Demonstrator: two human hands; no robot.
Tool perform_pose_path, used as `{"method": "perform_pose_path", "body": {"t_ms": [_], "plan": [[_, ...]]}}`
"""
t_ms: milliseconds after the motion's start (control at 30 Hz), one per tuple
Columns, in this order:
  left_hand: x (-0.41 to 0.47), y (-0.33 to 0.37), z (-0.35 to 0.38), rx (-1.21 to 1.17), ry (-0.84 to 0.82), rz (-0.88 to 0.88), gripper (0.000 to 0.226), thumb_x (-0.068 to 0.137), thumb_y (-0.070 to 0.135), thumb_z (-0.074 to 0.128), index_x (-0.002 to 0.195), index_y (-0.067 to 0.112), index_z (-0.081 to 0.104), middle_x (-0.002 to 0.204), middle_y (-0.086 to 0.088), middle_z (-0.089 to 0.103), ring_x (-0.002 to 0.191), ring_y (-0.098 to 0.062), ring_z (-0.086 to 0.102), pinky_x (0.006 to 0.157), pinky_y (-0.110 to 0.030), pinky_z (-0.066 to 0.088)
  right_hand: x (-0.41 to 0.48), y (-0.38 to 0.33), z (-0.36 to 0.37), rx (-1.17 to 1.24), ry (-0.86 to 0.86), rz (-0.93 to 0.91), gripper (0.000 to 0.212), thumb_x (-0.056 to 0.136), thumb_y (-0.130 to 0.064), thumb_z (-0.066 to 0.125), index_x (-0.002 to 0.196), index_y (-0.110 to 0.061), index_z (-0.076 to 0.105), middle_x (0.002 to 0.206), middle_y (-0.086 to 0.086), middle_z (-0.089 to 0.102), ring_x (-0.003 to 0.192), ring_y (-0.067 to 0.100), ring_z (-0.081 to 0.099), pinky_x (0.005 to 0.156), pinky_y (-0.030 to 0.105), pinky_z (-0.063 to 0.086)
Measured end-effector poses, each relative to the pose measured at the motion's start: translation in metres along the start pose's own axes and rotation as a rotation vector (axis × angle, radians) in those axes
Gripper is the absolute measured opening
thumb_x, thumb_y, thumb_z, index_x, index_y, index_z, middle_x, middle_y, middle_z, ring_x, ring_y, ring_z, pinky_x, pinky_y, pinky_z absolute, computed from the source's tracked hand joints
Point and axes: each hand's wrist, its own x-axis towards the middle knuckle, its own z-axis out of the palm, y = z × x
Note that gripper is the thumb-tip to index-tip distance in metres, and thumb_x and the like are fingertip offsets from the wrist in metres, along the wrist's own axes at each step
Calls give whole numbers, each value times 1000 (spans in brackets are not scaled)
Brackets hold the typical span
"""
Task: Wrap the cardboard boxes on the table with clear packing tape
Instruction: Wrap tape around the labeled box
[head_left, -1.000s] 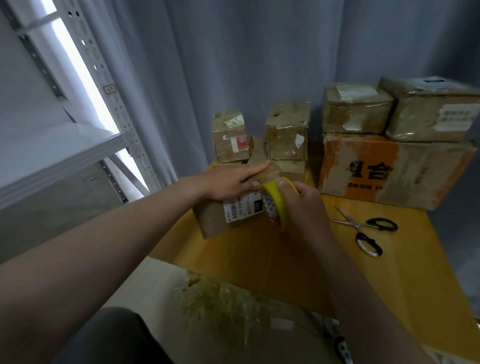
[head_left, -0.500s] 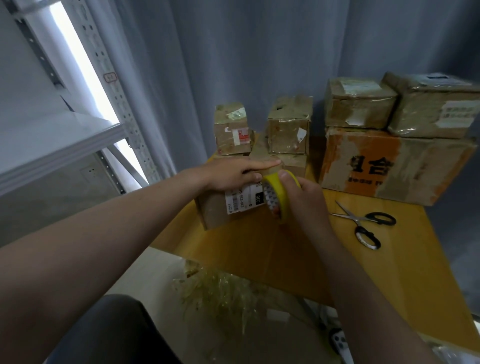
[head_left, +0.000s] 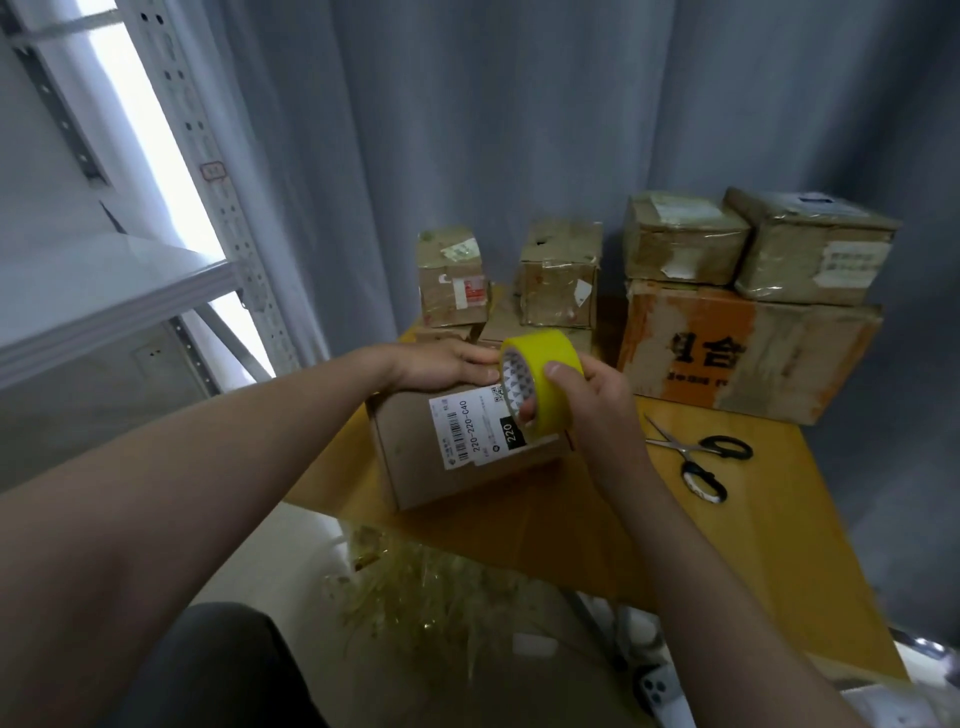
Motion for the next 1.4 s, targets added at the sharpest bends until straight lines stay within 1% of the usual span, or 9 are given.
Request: {"method": "perform_pose_path", "body": {"t_ms": [133,233,333,400,600,767,900,1067,1400], "plan": [[4,-17,5,366,180,4,42,104,51,51,134,25,66,106,10,70,102,-17,69,87,-36,55,6,20,11,-117,-13,-23,19,104,-27,60,96,-14,70,77,-7,75,70,7,70,60,22,53],[4,-10,20,386,156,10,64,87,66,68,136,26,56,123,-2,65,106,-19,64,83,-32,53,18,32,15,-193,23,-43,23,104,-34,60,94,-15,70,75,-14,69,66,0,62,57,19,47],[2,-6,48,555,32,-169,120,61,86,71,157,32,23,158,-4,32,143,-29,34,115,-57,34,28,40,21,-198,29,8,22,104,-36,58,95,-20,69,76,-9,70,66,1,65,55,20,49],[1,-8,64,654,97,-201,132,61,84,74,162,27,12,165,-4,22,149,-33,24,117,-67,26,32,40,25,-193,34,30,22,105,-36,57,96,-20,69,76,-8,69,62,-2,65,52,16,48],[5,-18,67,641,180,-189,125,69,78,74,164,23,13,164,-4,23,146,-33,25,118,-60,30,38,35,28,-239,21,66,25,106,-37,55,92,-22,69,69,-16,70,62,-5,64,52,14,46],[3,-21,69,651,209,-191,125,67,81,73,163,27,14,161,-4,27,144,-32,29,115,-58,33,40,12,26,-304,69,110,39,102,-45,58,88,-13,74,83,11,74,74,17,67,68,37,54],[3,-20,65,631,204,-188,124,65,81,75,162,30,18,159,-4,30,142,-32,30,114,-58,35,34,-6,19,-271,119,201,42,97,-51,62,79,-14,72,81,9,75,83,25,73,78,42,58],[0,-17,67,631,213,-208,126,64,79,76,162,26,18,160,-5,27,142,-33,29,114,-56,35,9,-13,14,-338,87,251,46,98,-49,63,67,-15,63,73,8,65,75,25,63,70,37,47],[-3,-12,67,594,211,-231,123,69,72,79,163,24,15,163,-6,25,145,-33,26,118,-56,31,-28,0,-3,-610,-30,420,59,97,-61,56,99,-4,69,86,11,65,74,22,58,68,36,44]]}}
